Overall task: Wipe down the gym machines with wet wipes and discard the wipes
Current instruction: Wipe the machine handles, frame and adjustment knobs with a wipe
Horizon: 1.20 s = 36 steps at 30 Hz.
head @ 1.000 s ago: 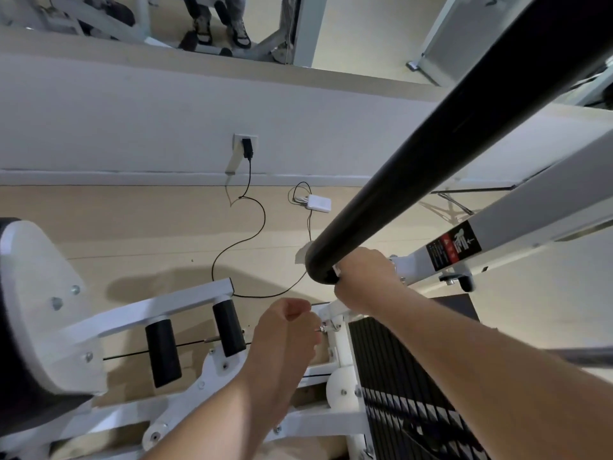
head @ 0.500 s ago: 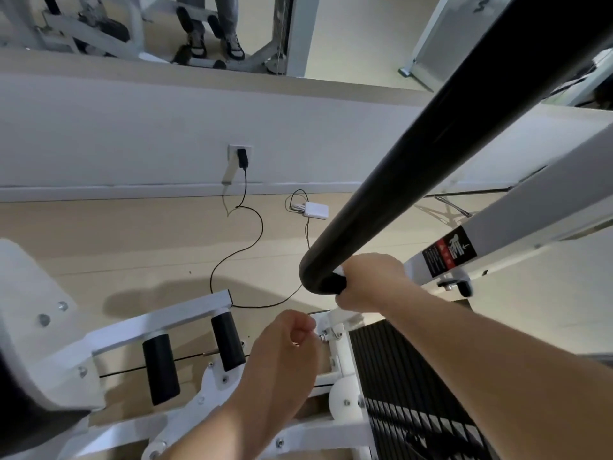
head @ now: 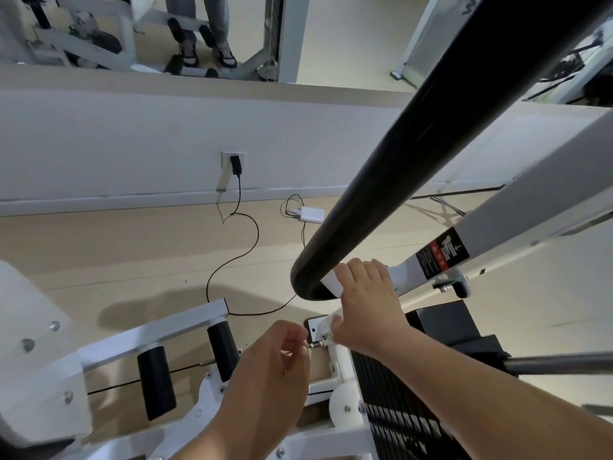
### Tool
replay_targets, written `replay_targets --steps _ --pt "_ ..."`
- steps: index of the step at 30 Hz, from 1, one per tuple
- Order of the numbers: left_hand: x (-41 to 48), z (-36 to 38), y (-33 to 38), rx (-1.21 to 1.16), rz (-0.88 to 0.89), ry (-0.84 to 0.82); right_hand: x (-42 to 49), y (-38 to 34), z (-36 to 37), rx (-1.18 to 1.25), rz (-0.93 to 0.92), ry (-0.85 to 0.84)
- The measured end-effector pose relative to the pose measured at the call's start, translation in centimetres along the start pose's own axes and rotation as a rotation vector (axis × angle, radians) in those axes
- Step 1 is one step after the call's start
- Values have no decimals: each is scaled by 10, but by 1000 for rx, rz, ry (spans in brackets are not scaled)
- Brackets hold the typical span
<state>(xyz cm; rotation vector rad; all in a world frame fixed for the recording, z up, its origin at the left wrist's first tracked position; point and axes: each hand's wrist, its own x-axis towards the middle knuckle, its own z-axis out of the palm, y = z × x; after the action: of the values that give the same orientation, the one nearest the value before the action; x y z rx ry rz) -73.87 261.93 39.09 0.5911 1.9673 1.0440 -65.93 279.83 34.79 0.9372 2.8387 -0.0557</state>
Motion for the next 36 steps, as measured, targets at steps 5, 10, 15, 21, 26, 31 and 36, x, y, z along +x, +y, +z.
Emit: replay_targets --steps 5,10,15,21,26,31,36 --pt "-5 10 13 262 285 43 -20 -19 16 34 70 81" --pt "13 23 18 553 721 68 -43 5 11 5 -133 3" --pt "58 62 53 1118 579 3 -40 62 -44 -276 -142 42" --pt "83 86 50 1312 405 49 -8 66 -61 -900 -130 -352" --pt "115 82 73 1228 320 -119 0 66 -53 -1117 -240 -285" --pt "123 82 79 1146 278 -146 -1 63 -44 -1136 -190 -275" --pt "79 95 17 1445 529 57 -2 65 -38 -1158 -190 -248"
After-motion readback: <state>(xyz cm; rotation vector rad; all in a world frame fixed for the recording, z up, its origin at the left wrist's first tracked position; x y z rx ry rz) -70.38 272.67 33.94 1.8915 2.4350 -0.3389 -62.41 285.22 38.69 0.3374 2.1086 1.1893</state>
